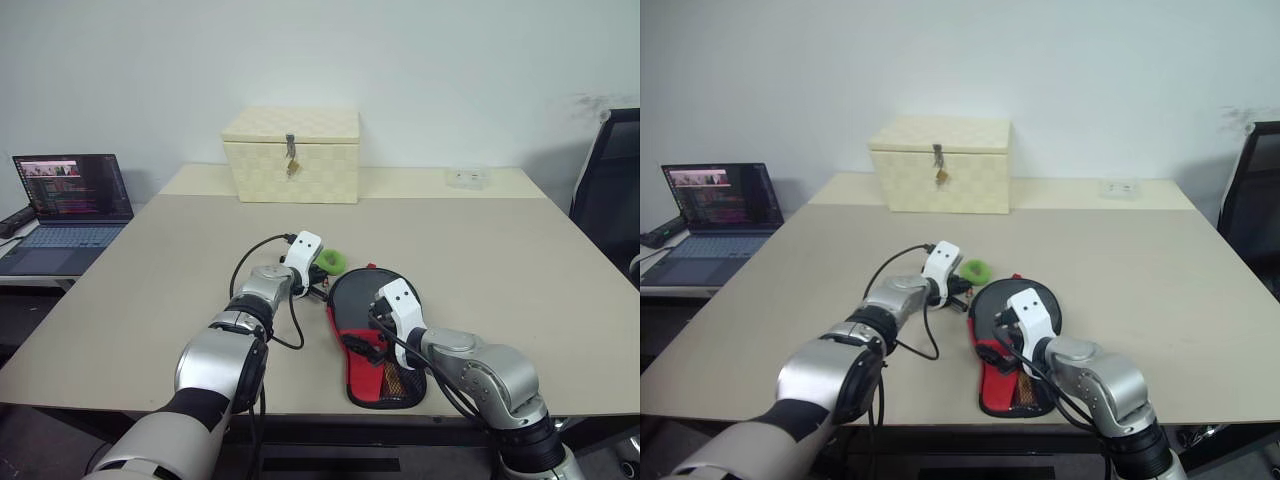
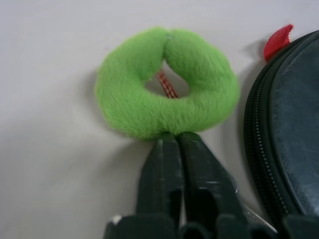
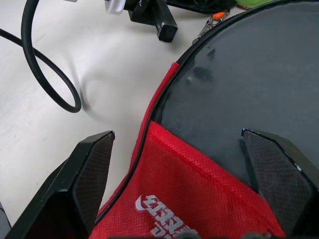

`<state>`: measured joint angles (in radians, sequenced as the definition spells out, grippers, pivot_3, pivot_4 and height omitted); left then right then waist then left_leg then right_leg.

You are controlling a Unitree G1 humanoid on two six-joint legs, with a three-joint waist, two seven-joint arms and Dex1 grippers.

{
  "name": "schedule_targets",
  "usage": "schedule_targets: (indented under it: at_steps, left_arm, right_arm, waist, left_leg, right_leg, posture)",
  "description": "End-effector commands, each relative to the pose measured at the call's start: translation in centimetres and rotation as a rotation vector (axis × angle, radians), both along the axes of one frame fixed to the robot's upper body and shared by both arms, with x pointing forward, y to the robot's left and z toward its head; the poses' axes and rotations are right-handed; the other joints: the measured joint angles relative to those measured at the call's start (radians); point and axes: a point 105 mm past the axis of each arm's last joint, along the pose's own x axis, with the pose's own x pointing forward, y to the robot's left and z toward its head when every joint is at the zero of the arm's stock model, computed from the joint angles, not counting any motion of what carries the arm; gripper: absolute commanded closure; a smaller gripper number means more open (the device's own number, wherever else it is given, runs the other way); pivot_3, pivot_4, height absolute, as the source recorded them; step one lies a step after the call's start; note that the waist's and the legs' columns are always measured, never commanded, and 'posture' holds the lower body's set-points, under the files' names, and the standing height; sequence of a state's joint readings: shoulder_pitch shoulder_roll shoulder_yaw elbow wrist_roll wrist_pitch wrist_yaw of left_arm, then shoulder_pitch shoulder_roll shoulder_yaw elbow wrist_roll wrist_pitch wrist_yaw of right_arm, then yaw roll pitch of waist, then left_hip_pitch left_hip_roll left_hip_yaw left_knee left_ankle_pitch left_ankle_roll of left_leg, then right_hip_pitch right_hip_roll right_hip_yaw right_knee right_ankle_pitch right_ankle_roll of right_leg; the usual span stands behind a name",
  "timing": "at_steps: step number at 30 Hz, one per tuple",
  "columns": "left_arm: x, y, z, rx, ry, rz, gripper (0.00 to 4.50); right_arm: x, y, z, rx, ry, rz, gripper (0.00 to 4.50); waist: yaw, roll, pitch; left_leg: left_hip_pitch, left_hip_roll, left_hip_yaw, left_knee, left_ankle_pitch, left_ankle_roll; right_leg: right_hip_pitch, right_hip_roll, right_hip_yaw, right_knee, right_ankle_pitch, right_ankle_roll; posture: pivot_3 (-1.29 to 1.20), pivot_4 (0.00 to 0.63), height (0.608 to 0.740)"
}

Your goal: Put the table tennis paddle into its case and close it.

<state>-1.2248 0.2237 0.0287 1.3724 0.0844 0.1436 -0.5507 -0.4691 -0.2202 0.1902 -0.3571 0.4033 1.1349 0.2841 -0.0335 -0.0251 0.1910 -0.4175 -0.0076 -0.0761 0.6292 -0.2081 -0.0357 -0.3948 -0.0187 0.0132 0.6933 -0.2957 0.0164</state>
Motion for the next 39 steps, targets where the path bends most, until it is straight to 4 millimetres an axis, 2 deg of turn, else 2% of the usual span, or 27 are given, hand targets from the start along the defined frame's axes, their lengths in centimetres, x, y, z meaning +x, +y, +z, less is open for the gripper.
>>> schedule_targets:
  at_steps: [1, 8, 12, 22, 30, 34, 39]
  left_arm:
    - [0.5, -0.2, 1.5, -0.023, -0.055, 0.0, 4.49]
    - [1.3, -0.3, 5.0, -0.148, -0.159, 0.041, 4.49]
    - [1.4, -0.3, 6.1, -0.192, -0.187, 0.026, 4.49]
    - [0.6, -2.2, 3.7, -0.046, -0.162, -0.076, 4.49]
    - [0.1, -1.2, 2.0, -0.035, -0.129, -0.093, 4.49]
    - [0.4, -1.2, 2.3, -0.01, -0.164, -0.067, 4.49]
    - [0.6, -2.5, 2.8, 0.03, -0.207, -0.066, 4.49]
  right_arm:
    - [0.2, 0.3, 1.1, 0.008, -0.051, 0.017, 0.0]
    - [0.6, 0.6, 1.0, 0.007, -0.055, 0.023, 0.0]
    - [0.8, 0.4, 0.6, 0.002, -0.05, 0.016, 0.0]
    - [0.6, 0.5, -1.9, -0.064, 0.004, 0.035, 0.0]
    - [0.5, 0.4, -2.0, -0.053, 0.005, 0.024, 0.0]
    - [0.4, 0.4, -2.2, -0.058, 0.01, 0.029, 0.0]
    - [-0.1, 0.8, -2.9, -0.073, 0.028, 0.055, 0.0]
  waist:
    - [0.0, 0.0, 0.0]
    - [0.0, 0.0, 0.0]
    - [0.0, 0.0, 0.0]
    - [0.0, 0.0, 0.0]
    - [-0.002, 0.0, 0.0]
    - [-0.001, 0.0, 0.0]
    - [0.0, -0.001, -0.001]
  left_leg:
    - [0.0, 0.0, 0.0, 0.0, 0.0, 0.0]
    - [0.0, 0.0, 0.0, 0.0, 0.0, 0.0]
    - [0.0, 0.0, 0.0, 0.0, 0.0, 0.0]
    - [0.001, 0.0, 0.001, 0.001, 0.0, 0.0]
    - [0.002, 0.0, 0.001, 0.001, 0.0, 0.0]
    - [0.002, 0.0, 0.001, 0.001, 0.0, 0.0]
    - [0.002, 0.0, 0.0, 0.001, 0.0, 0.0]
  right_leg:
    - [0.0, 0.0, 0.0, 0.0, 0.0, 0.0]
    - [0.0, 0.0, 0.0, 0.0, 0.0, 0.0]
    - [0.0, 0.0, 0.0, 0.001, 0.0, 0.0]
    - [0.0, 0.0, 0.0, 0.002, 0.0, 0.0]
    - [0.0, 0.0, 0.001, 0.003, 0.0, 0.0]
    - [0.0, 0.0, 0.001, 0.003, 0.0, 0.0]
    - [0.001, 0.0, 0.001, 0.003, 0.0, 0.0]
  posture:
    - [0.0, 0.15, 0.74]
    - [0.0, 0.15, 0.74]
    - [0.0, 0.15, 0.74]
    - [0.0, 0.15, 0.74]
    - [0.0, 0.15, 0.74]
    - [0.0, 0.15, 0.74]
    - [0.0, 0.15, 0.74]
